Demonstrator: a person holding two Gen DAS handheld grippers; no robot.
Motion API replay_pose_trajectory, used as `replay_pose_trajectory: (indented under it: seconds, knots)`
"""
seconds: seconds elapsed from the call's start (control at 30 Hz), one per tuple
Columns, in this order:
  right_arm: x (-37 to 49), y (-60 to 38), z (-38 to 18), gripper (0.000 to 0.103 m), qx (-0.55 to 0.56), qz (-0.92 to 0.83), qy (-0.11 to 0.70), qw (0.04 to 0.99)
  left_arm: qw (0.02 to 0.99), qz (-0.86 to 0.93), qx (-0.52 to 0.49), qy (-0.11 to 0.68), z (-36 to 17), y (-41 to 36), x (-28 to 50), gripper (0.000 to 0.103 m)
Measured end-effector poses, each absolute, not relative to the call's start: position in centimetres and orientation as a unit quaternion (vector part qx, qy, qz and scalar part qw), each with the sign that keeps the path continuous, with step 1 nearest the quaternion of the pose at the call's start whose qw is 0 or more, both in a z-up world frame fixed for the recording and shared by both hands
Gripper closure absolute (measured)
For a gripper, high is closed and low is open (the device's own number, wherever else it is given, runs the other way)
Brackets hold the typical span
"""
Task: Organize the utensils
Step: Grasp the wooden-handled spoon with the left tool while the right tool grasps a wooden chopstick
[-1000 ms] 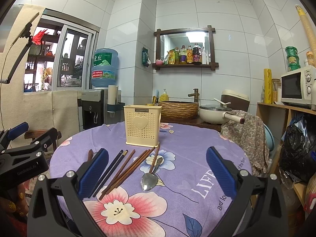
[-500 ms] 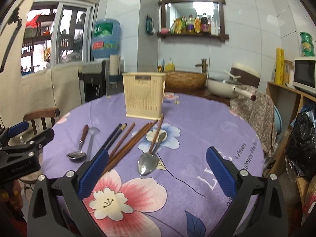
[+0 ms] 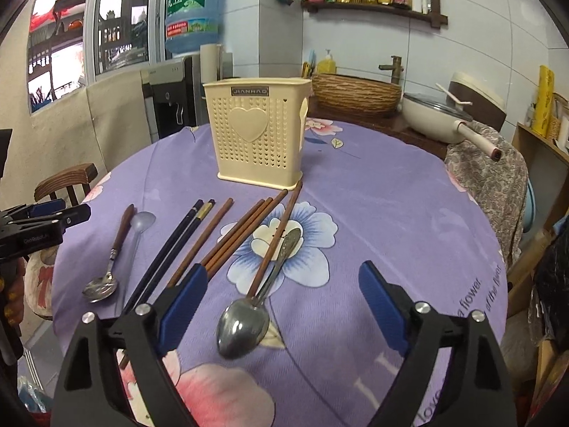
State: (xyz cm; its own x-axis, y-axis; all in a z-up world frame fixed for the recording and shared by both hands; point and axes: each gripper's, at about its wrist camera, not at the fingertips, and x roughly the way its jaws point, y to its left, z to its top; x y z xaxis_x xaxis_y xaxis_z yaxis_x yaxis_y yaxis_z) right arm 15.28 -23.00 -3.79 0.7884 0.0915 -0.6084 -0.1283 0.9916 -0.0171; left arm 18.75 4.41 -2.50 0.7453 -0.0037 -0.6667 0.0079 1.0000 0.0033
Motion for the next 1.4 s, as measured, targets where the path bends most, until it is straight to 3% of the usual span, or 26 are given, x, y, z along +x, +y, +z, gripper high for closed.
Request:
replay_pose_trajectory:
  seconds: [0.07,0.27,0.37,0.43,0.77,1.4]
  knots:
    - [16.9,-23.0,-3.9,0.023,-0.029,0.061,0.334,0.94,0.926,-0.01,-0.009,0.377,-3.1,4.8,20.1,0.044]
    - [22.1,-23.0,-4.5,0.03,-0.008,0.067,0.387,0.919,0.904,-0.016,-0.028,0.426,-4.9,5.0,23.0,0.057]
    - [24.6,-22.9,-4.5,0.039,0.002,0.061,0.401,0.914,0.898,-0.013,-0.026,0.439,-5.3,4.8,24.2,0.066]
    - [26.2,-23.1,-4.6,0.049,0.014,0.06,0.413,0.909,0.896,-0.015,-0.025,0.443,-5.5,4.6,24.8,0.067]
    - [32.8,-24.0,-7.5,0.069,0.052,0.03,0.477,0.877,0.89,-0.02,-0.031,0.454,-6.2,4.4,25.4,0.069]
    - [33.8,-21.2,-8.2,0.091,-0.008,0.011,0.476,0.879,0.878,-0.028,-0.01,0.478,-6.8,2.9,25.1,0.07]
